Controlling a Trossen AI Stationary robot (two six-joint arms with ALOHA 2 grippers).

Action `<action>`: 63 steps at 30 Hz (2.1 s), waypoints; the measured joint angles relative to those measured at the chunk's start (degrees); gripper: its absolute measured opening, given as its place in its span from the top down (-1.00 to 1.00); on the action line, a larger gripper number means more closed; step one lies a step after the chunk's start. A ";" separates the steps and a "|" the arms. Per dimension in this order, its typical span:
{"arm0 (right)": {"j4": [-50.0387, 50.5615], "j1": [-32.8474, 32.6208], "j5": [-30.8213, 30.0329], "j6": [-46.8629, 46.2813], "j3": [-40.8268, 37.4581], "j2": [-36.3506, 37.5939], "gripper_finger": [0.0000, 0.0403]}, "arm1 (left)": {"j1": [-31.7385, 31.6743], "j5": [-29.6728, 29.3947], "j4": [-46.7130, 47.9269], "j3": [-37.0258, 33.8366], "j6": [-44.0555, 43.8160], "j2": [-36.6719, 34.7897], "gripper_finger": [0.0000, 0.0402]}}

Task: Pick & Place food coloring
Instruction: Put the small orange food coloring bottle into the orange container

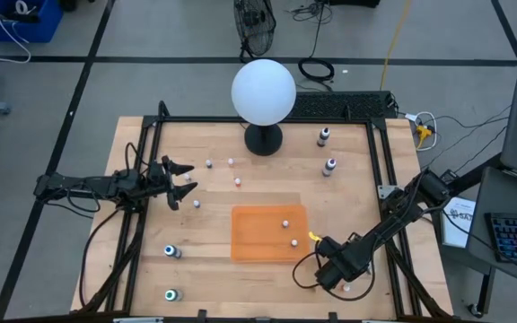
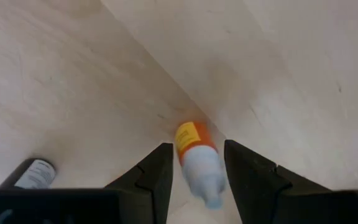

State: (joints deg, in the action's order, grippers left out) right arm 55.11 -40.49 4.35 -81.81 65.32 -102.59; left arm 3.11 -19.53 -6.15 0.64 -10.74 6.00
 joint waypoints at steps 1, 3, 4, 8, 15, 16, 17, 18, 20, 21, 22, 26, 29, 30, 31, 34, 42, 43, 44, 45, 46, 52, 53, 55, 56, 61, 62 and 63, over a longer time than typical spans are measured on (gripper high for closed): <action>-0.02 0.00 -0.03 0.00 -0.02 0.00 0.35 | 0.00 0.00 0.00 -0.02 0.00 -0.02 -0.54; -0.24 0.11 -0.01 0.01 -0.02 0.00 0.37 | 0.00 0.00 0.00 -0.02 -0.02 -0.02 -0.54; -0.30 0.11 -0.03 0.05 -0.02 0.00 0.39 | -0.01 0.00 -0.01 -0.01 -0.01 -0.01 -0.54; -1.15 0.15 -0.02 1.28 -0.02 0.00 0.58 | -0.01 0.00 0.00 0.00 0.00 0.00 -0.54; -2.51 0.15 -2.79 5.07 0.01 0.05 0.71 | -0.01 0.00 0.00 -0.01 -0.01 -0.01 -0.54; -2.51 0.15 -3.83 5.81 0.02 0.31 0.71 | -0.01 0.00 0.00 -0.01 -0.01 -0.01 -0.54; -2.67 0.15 -5.31 6.48 0.02 0.69 0.71 | 0.00 0.00 0.00 -0.02 -0.01 0.00 -0.54; -2.76 0.32 -6.86 6.90 0.02 1.33 0.71 | 0.00 0.00 0.00 -0.02 -0.02 -0.01 -0.54; -2.46 0.57 -10.03 7.69 0.02 3.71 0.71 | 0.00 0.00 0.00 -0.02 -0.02 0.00 -0.54; -2.27 0.61 -11.88 7.73 0.02 5.28 0.71 | -0.02 0.00 0.00 -0.02 0.00 0.00 -0.54; -2.15 0.79 -13.88 8.07 0.02 6.95 0.71 | -0.02 0.00 0.00 -0.02 0.00 0.00 -0.54; -2.44 1.55 -23.15 12.12 0.02 15.00 0.71 | -0.02 0.00 -0.01 -0.02 0.00 -0.02 -0.54; -5.08 3.16 -31.08 18.49 0.02 21.22 0.71 | -0.01 0.00 -0.01 -0.02 -0.02 -0.01 -0.54; -7.03 4.01 -32.94 21.66 0.19 22.99 0.71 | -0.01 0.00 0.01 -0.02 0.00 -0.02 -0.54; -9.38 5.01 -33.95 25.19 0.80 24.54 0.71 | -0.02 0.02 0.02 0.00 0.00 0.00 -0.54; -15.47 7.80 -36.16 36.21 4.41 26.86 0.72 | 0.00 0.02 0.02 -0.02 0.00 -0.02 -0.54; -7.68 15.52 -33.89 53.24 28.11 16.68 0.72 | -0.02 0.02 0.13 -0.02 0.00 -0.02 -0.54; -4.74 16.43 -32.64 53.83 32.50 13.93 0.72 | 0.00 0.02 0.09 -0.02 0.00 0.00 -0.54; -1.13 17.35 -31.51 54.13 36.96 11.19 0.72 | -0.02 0.02 -0.05 -0.02 -0.02 -0.02 -0.54; 3.10 18.26 -31.02 54.26 41.28 8.41 0.72 | -0.01 0.01 -0.05 0.00 -0.02 -0.02 -0.54; 7.39 19.18 -30.20 54.26 45.69 5.43 0.72 | -0.02 0.01 0.08 -0.02 0.00 -0.01 -0.54; 25.47 23.39 -20.90 52.55 57.40 -7.68 0.72 | 0.00 0.02 -0.08 -0.02 -0.02 -0.02 -0.54; 26.67 23.62 -18.84 52.45 57.05 -9.03 0.72 | -0.02 0.00 -0.11 -0.02 0.00 -0.02 -0.54; 28.39 23.71 -16.18 52.56 55.60 -11.28 0.72 | -0.02 0.02 0.03 -0.01 -0.01 0.00 -0.54; 28.46 23.65 -15.72 52.59 54.22 -12.02 0.72 | -0.01 0.02 -0.01 -0.02 -0.01 -0.01 -0.54; 23.06 24.14 -11.47 53.74 43.92 -12.34 0.72 | -0.01 0.00 -0.03 -0.01 0.00 -0.02 -0.54; 21.51 24.28 -10.30 53.78 41.45 -12.17 0.72 | -0.02 0.02 0.06 -0.02 0.00 0.00 -0.54; 19.77 24.40 -9.15 53.83 39.15 -12.02 0.72 | -0.02 0.01 0.03 0.00 -0.02 0.00 -0.54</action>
State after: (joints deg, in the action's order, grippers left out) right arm 74.88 -16.09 -4.80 -27.98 104.47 -114.60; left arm 3.10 -19.52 -6.12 0.64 -10.76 6.00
